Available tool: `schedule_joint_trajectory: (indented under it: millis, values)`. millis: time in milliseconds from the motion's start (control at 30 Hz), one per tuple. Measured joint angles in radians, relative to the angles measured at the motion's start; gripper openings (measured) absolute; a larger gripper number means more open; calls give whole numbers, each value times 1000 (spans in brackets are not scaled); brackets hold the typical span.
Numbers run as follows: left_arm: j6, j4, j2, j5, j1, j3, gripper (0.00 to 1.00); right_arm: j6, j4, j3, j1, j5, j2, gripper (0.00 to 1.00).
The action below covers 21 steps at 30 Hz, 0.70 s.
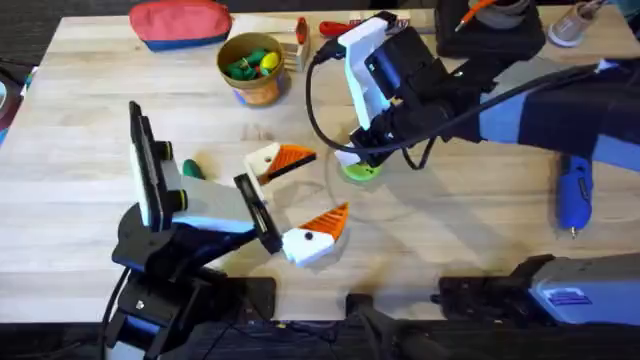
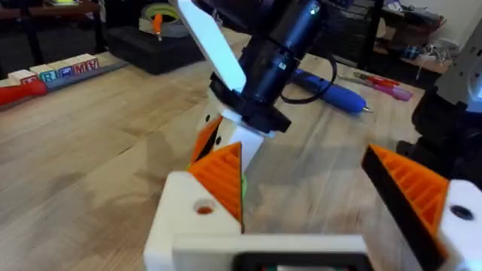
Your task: Pick up the gripper from the table and insert it into the empty holder that is missing its gripper. Then pick up a screw, insert it into the mounting hole, and use the screwdriver to tighten it. Finally, clean up the table by picking up the vegetable and placing it into the bucket.
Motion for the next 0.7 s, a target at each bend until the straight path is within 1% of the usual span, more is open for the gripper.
schedule_joint_trajectory:
  millis: [167, 300, 433, 533, 600, 700]
  values:
    - [0, 0, 0, 0, 0, 0, 985, 0, -7, 0, 6, 3, 2, 253]
    - [0, 0, 0, 0, 0, 0, 985, -15, -5, 0, 33, 7, 5, 235]
    - [0, 0, 0, 0, 0, 0, 986, -31, -6, 0, 57, 40, 31, 205]
    - [0, 0, 0, 0, 0, 0, 987, -35, -5, 0, 57, 53, 39, 197]
    - [0, 0, 0, 0, 0, 0, 986, -38, -5, 1, 57, 61, 39, 153]
    - [0, 0, 0, 0, 0, 0, 986, -38, -5, 1, 57, 70, 39, 33]
